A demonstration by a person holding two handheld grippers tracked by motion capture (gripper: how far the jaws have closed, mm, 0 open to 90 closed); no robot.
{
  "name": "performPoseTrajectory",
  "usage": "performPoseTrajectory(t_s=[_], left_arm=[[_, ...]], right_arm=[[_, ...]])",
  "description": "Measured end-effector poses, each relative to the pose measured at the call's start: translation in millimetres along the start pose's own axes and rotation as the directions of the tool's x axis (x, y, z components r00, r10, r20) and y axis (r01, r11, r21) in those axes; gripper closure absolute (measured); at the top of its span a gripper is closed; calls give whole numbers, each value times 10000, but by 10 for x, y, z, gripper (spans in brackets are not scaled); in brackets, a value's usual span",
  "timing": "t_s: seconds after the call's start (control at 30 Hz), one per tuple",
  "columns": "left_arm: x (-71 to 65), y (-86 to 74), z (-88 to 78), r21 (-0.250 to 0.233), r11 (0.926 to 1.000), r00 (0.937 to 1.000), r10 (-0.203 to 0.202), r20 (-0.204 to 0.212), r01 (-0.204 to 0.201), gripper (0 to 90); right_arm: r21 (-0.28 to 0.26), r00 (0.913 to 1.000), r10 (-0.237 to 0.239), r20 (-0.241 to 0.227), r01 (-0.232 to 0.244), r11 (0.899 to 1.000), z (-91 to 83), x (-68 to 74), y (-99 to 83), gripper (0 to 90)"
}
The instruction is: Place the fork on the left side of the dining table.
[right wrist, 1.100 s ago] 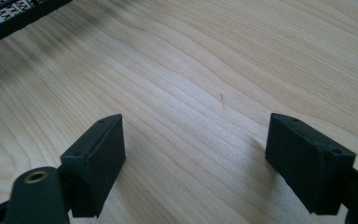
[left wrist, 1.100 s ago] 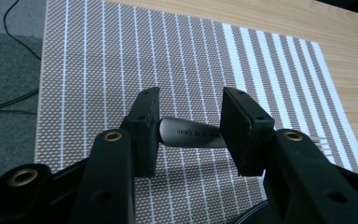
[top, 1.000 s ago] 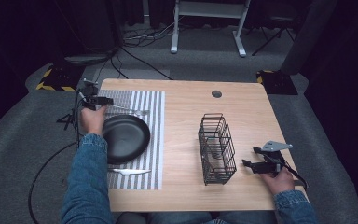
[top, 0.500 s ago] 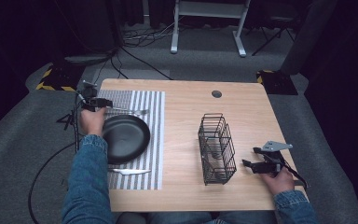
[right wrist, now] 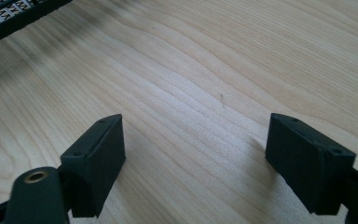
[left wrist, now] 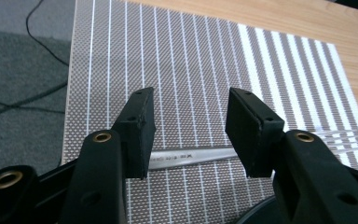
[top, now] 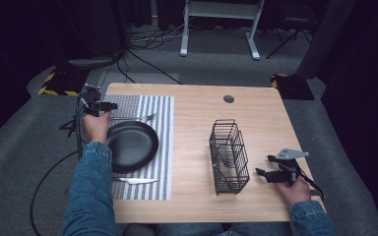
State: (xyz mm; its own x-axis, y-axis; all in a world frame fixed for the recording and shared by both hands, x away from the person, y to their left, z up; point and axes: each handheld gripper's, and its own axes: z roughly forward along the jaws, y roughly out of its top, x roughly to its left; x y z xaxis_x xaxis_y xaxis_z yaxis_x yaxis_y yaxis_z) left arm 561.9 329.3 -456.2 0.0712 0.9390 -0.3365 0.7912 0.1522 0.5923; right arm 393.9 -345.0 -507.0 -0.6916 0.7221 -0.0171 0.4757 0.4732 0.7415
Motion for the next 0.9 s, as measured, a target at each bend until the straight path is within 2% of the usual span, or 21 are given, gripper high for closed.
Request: performPoseTrajectory(t_s=[0.17,0.27,0.3,0.33,0.37,0.4,0.5,0.6,0.7,0.73,0.77,0.87,0.9], left_arm=[[-92,26,-139,-372,9988,9995,326,-30,-326,513],[-203,45,-271,-660,9950,9972,749,-24,-749,509],[-203,45,-271,-660,9950,9972,749,-24,-749,507],[-264,50,-341,-816,9918,9951,988,-19,-986,507],[-264,50,-341,-816,9918,9951,988,-19,-986,505],[-323,48,-421,-935,9884,9927,1207,17,-1200,504],[-373,38,-496,-1043,9848,9901,1400,1,-1393,502],[-447,7,-642,-1211,9770,9844,1760,-47,-1753,498],[-493,-35,-769,-1377,9718,9811,1935,36,-1912,493],[-523,-71,-863,-1493,9679,9784,2064,124,-2023,492],[-523,-71,-863,-1493,9679,9784,2064,124,-2023,490],[-602,-158,-1055,-1807,9607,9732,2235,538,-2107,486],[-602,-158,-1055,-1807,9607,9732,2235,538,-2107,485]], right_arm=[[-3,10000,0,-1,0,10000,0,0,-1,201],[2,10000,10,0,-10,10000,-1,1,-1,200],[2,10000,10,0,-10,10000,-1,1,-1,200],[2,10000,11,2,-11,10000,-1,1,-1,200],[2,10000,11,2,-11,10000,-1,1,-1,200],[-4,10000,1,-1,-1,10000,0,0,-1,200],[1,10000,10,0,-10,10000,-1,1,-1,201],[-3,10000,3,5,-3,10000,-1,2,-1,201],[-2,10000,-1,1,1,10000,-1,2,-1,201],[-1,10000,2,5,-2,10000,-1,2,-1,201],[-1,10000,2,5,-2,10000,-1,2,-1,201],[1,10000,3,4,-3,10000,-1,2,-1,200],[1,10000,3,4,-3,10000,-1,2,-1,200]])
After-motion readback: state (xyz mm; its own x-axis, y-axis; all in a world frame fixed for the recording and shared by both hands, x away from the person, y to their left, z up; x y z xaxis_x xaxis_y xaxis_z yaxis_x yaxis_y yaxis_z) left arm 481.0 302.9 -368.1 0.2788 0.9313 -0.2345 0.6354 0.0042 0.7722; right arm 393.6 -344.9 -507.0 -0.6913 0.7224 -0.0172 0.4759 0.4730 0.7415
